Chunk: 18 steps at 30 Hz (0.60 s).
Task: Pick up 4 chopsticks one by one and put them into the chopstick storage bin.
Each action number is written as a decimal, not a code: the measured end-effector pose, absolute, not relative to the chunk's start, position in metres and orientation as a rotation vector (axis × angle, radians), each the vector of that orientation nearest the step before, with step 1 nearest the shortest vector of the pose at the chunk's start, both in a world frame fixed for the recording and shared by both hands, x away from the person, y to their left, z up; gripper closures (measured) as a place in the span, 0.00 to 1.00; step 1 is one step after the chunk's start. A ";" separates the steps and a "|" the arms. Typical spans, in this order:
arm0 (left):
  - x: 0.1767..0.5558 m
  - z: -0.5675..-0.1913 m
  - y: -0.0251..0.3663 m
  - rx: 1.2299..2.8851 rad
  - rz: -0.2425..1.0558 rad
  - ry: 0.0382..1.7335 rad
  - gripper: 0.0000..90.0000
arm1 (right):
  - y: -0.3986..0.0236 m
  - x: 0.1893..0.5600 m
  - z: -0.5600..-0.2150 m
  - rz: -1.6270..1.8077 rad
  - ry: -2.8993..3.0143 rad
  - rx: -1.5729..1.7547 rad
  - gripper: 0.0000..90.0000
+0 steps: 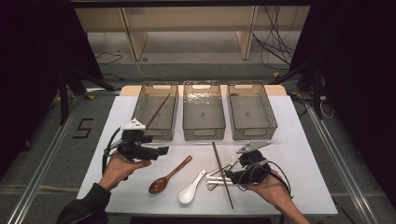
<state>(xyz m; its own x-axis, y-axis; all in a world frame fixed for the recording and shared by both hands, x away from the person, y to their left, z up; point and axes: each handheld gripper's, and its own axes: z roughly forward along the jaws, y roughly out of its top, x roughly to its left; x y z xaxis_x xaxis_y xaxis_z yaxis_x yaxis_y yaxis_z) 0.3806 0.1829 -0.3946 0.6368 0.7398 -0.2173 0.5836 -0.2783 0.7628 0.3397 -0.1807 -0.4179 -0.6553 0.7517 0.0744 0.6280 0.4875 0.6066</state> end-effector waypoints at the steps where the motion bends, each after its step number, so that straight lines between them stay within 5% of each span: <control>1: 0.379 -0.395 0.182 1.985 0.231 1.036 0.17 | -0.179 0.341 -0.419 0.894 2.542 1.190 0.36; 18: 0.363 -0.400 0.182 2.006 0.232 1.025 0.17 | -0.162 0.356 -0.434 0.726 2.725 1.177 0.54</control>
